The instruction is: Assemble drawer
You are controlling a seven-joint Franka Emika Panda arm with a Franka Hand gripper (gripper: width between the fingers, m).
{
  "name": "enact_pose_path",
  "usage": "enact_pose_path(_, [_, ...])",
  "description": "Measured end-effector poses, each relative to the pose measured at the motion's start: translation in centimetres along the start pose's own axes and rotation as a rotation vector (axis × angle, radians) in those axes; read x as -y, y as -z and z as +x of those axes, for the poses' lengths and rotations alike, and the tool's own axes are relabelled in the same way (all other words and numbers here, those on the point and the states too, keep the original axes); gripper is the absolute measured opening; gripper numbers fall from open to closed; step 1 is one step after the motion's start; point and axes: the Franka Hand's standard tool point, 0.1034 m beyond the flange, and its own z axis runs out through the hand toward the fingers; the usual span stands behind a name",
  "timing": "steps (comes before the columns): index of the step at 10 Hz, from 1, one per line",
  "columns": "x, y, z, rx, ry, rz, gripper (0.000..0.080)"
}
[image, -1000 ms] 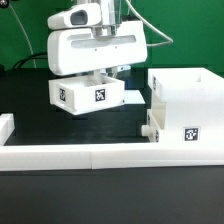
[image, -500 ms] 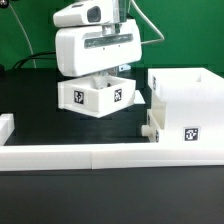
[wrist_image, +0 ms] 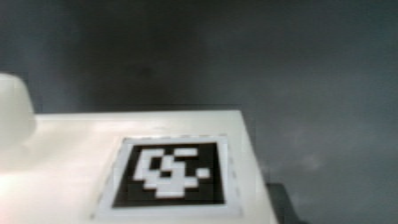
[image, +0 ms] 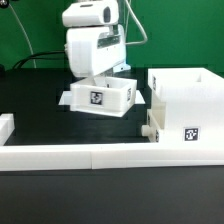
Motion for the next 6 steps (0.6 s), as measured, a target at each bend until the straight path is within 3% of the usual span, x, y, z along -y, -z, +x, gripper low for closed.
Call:
enact_pose_path(2, [-0.76, -0.16, 0.29, 0.011, 0.098, 0.009, 0.0042])
enact_pose_path(6, [-0.76, -0.30, 0.28, 0.012, 0.098, 0.016, 0.0042])
